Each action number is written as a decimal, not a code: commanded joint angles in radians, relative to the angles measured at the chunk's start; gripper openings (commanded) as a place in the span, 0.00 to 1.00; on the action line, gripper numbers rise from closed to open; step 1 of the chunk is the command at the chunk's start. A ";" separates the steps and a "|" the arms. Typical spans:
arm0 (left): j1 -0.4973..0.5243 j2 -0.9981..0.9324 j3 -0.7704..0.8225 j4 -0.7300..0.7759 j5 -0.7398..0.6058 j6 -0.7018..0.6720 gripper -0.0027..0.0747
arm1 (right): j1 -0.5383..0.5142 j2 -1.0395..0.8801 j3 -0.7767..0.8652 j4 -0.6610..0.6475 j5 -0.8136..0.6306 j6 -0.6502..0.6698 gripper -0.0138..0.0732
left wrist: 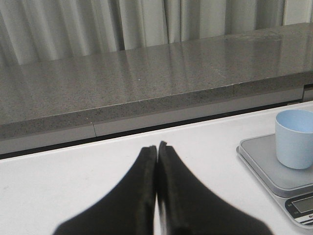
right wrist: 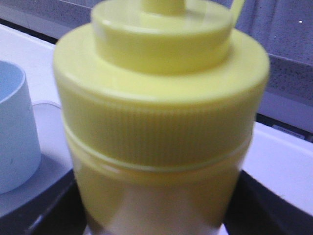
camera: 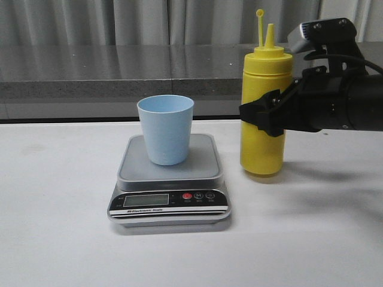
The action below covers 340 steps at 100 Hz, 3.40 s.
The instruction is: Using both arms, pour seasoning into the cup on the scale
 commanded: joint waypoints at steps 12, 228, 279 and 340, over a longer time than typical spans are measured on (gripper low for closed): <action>0.004 0.014 -0.027 0.011 -0.080 -0.009 0.01 | -0.008 -0.009 -0.020 -0.026 -0.094 -0.018 0.41; 0.004 0.014 -0.027 0.011 -0.080 -0.009 0.01 | -0.116 -0.325 0.309 0.108 -0.117 -0.018 0.92; 0.004 0.014 -0.027 0.011 -0.080 -0.009 0.01 | -0.116 -0.991 0.324 0.274 0.506 -0.016 0.92; 0.004 0.014 -0.027 0.011 -0.080 -0.009 0.01 | -0.116 -1.542 0.324 0.274 1.059 -0.016 0.56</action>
